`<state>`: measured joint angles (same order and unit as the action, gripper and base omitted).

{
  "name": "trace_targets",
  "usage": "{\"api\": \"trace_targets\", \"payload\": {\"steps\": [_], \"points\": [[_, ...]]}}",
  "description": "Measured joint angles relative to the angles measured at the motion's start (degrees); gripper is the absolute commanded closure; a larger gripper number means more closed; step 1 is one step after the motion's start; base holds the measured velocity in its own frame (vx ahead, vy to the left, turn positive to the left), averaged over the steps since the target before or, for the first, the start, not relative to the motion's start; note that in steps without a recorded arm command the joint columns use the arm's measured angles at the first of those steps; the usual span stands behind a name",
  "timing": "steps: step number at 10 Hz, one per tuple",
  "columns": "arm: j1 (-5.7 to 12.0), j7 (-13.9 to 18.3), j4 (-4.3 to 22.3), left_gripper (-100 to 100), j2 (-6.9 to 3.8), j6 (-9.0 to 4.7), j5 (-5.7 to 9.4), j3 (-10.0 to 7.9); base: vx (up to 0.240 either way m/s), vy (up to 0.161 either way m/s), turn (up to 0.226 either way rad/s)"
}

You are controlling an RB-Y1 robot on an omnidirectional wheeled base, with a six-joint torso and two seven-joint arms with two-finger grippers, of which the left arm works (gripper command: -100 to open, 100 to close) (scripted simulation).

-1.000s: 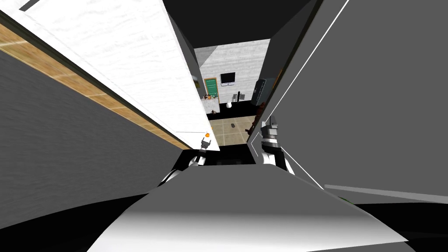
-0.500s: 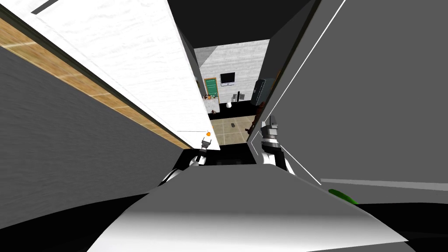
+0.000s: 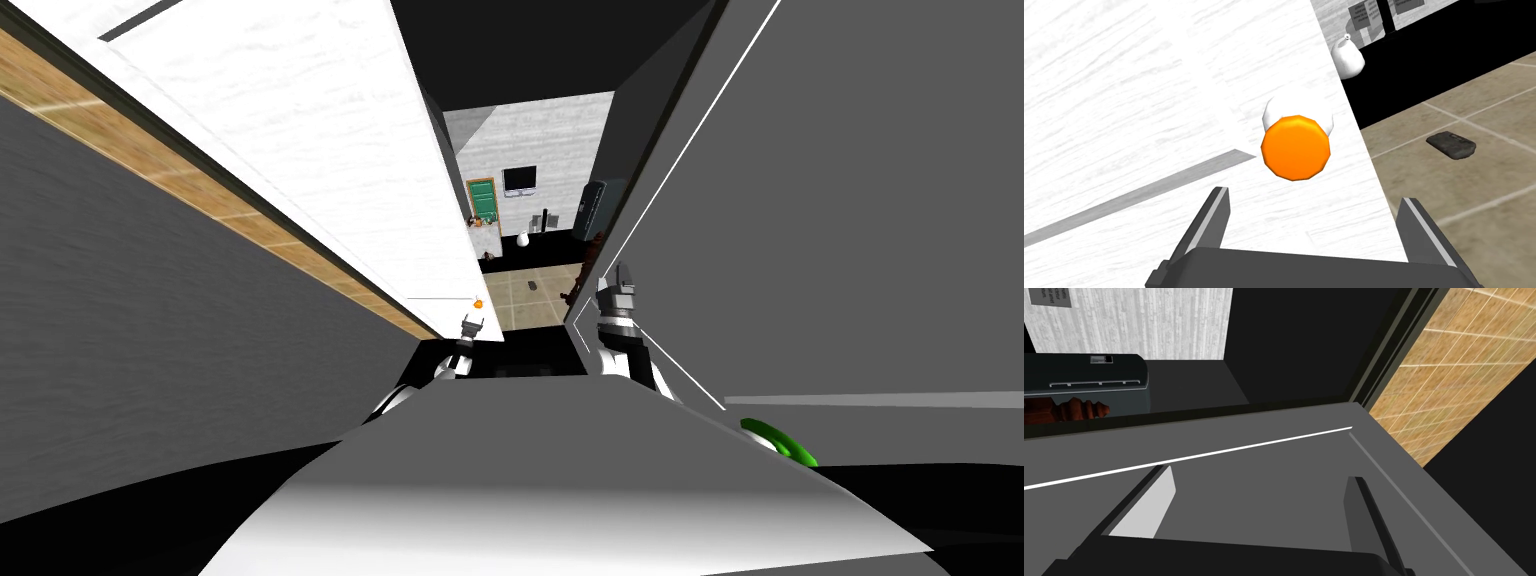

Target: Pull the door open

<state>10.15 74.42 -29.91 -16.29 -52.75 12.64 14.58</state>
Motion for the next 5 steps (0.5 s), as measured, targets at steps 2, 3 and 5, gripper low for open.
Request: {"api": "trace_targets", "payload": {"steps": [2,3,5], "points": [[0.34,3.15,0.20,-100,0.13,0.25,0.72,0.43,-0.052,0.033,-0.012],[0.33,4.42,0.05,-100,0.18,0.38,0.93,0.54,-0.031,0.021,-0.007],[0.47,6.99,0.05,-100,0.28,0.62,1.39,0.79,-0.029,0.017,-0.006]]}}
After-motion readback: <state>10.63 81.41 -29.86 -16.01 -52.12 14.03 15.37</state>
